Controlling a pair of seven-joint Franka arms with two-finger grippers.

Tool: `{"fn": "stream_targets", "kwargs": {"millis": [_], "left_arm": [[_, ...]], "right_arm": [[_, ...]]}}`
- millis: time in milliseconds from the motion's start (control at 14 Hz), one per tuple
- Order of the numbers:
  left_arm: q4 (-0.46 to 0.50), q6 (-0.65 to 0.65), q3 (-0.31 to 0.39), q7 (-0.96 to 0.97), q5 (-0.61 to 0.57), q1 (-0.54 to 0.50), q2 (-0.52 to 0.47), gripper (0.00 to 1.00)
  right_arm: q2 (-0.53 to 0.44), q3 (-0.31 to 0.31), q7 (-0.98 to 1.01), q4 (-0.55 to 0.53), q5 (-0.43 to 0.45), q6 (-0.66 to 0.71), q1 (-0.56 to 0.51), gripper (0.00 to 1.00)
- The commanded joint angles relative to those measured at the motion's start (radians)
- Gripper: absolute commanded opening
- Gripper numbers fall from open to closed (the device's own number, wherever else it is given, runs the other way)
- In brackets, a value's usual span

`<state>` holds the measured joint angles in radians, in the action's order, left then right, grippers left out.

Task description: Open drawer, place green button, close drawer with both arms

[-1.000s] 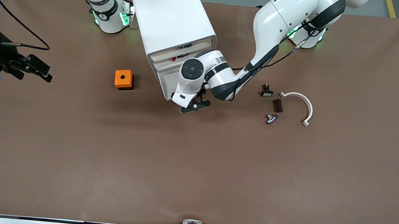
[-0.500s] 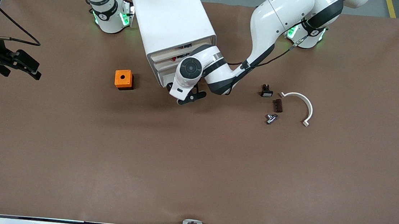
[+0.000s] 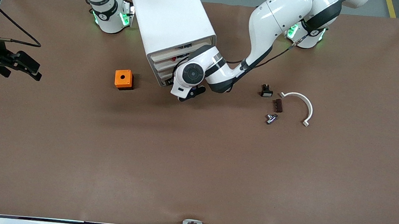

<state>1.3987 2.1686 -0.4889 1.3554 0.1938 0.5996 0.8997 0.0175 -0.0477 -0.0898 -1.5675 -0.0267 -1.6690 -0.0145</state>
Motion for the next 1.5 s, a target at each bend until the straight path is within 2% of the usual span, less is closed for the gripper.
{"fn": "stream_targets", "kwargs": {"millis": [0,571,714,1071,1214,1429], "left_arm": [[0.003,0.013,-0.022,0.005,0.061,-0.009,0.004,1.0],[-0.004,0.013,-0.008,0.001,0.042,-0.03,-0.019,1.0],[-0.009,0.013,0.019,0.002,-0.019,-0.047,-0.045,1.0],[-0.01,-0.036,0.027,0.001,-0.276,-0.161,-0.145,1.0],[-0.009,-0.081,0.023,-0.01,-0.37,-0.246,-0.198,1.0],[-0.007,-0.179,0.021,-0.141,-0.376,-0.369,-0.299,1.0]], "right_arm": [[0.009,-0.017,-0.001,0.02,0.011,0.015,-0.013,1.0],[-0.001,-0.017,-0.044,-0.011,0.011,0.002,-0.015,1.0],[-0.005,-0.017,-0.044,-0.011,0.011,0.002,-0.015,1.0],[-0.016,-0.017,0.002,-0.022,0.008,0.003,-0.016,1.0],[-0.022,-0.017,0.004,-0.023,0.008,0.008,-0.015,1.0],[-0.028,-0.017,0.004,-0.025,0.008,0.011,-0.016,1.0]]}}
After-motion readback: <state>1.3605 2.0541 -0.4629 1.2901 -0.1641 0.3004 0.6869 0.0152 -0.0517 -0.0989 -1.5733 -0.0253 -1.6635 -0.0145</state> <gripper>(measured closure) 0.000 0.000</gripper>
